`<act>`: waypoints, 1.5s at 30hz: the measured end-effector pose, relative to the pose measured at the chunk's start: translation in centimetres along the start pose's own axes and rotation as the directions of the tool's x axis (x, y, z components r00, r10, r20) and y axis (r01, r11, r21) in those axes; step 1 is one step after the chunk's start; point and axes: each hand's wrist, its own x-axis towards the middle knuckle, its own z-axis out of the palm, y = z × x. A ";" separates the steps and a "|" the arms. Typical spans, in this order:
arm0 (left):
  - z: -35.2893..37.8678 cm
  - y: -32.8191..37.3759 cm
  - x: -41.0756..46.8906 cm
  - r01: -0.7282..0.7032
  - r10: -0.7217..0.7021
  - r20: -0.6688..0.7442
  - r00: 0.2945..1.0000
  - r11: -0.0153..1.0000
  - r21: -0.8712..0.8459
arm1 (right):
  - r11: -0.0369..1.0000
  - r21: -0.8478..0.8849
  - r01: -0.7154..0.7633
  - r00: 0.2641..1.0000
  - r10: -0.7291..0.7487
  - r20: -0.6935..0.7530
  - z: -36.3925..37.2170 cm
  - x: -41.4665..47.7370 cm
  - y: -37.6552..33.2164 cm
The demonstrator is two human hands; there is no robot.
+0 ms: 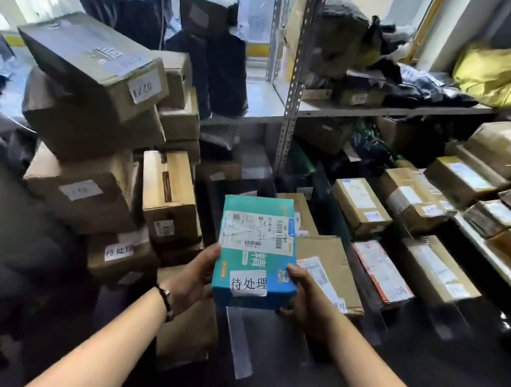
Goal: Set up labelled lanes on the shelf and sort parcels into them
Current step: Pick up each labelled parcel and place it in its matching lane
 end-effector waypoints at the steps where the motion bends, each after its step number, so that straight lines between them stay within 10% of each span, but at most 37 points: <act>1: 0.3 0.1 1.0 0.004 -0.004 -0.029 1.000 1.000 -0.009 | 1.000 0.024 -0.005 1.000 0.005 0.007 -0.4 0.7 -0.3; 22: -2.1 2.9 9.9 0.095 -0.064 -0.474 0.878 0.995 0.040 | 0.964 0.021 -0.266 0.963 0.266 -0.029 -6.4 18.7 -2.3; 45: -4.9 2.0 6.8 0.086 -0.101 -0.473 0.875 0.995 -0.055 | 0.937 0.117 -0.328 0.909 0.347 -0.229 -6.0 28.8 -1.5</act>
